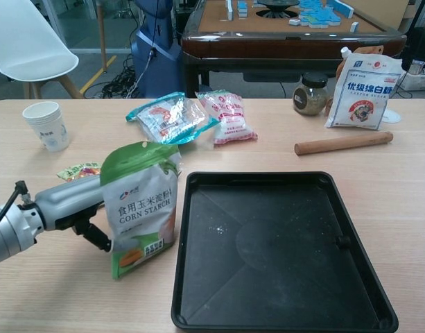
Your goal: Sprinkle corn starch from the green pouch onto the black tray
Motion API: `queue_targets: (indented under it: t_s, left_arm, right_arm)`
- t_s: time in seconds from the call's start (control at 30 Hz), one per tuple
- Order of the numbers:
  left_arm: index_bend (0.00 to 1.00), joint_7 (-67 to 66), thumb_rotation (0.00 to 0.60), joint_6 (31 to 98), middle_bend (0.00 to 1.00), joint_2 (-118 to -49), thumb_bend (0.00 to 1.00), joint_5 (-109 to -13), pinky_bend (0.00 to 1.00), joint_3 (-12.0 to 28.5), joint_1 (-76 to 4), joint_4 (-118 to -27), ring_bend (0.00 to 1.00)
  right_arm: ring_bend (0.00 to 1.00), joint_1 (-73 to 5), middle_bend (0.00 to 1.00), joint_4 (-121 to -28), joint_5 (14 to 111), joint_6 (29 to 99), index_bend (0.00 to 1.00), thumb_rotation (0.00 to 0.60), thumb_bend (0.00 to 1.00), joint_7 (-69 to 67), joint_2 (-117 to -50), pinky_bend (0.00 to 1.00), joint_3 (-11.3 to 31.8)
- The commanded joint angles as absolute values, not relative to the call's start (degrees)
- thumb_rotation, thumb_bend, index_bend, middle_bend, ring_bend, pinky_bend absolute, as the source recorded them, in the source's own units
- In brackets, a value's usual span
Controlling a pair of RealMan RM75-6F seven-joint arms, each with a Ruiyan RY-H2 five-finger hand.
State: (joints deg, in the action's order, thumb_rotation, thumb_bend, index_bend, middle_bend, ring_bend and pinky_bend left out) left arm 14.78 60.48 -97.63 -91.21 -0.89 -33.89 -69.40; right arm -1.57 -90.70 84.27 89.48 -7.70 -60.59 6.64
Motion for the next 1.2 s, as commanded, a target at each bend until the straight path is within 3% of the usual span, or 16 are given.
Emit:
queue_targets:
  t_s: [0.03,0.57,1.2]
  left_arm:
    - [0.0,14.0,0.6,59.8,0.08,-96.7,0.23,-90.4,0.34,-0.5,-34.3,-71.5,0.09]
    - [0.0,11.5,0.6,55.6,0.05,-84.6,0.2,-89.1,0.24,-3.9,-34.4,-85.7,0.06]
    - [0.0,6.8,0.6,60.3,0.05,-76.6,0.2,-88.1,0.21,-5.9,-30.2,-91.0,0.06]
  right_arm:
    - [0.16,-1.5,0.33,-90.5,84.2,89.5,0.24,0.6,0.06,-7.8,-60.7,0.22,6.7]
    - [0.16,-1.4,0.33,-90.3,84.7,90.0,0.24,0.6,0.06,-8.0,-61.0,0.22,6.7]
    - [0.16,-2.0,0.33,-90.7,84.9,89.3,0.24,0.6,0.06,-7.5,-61.1,0.22,6.9]
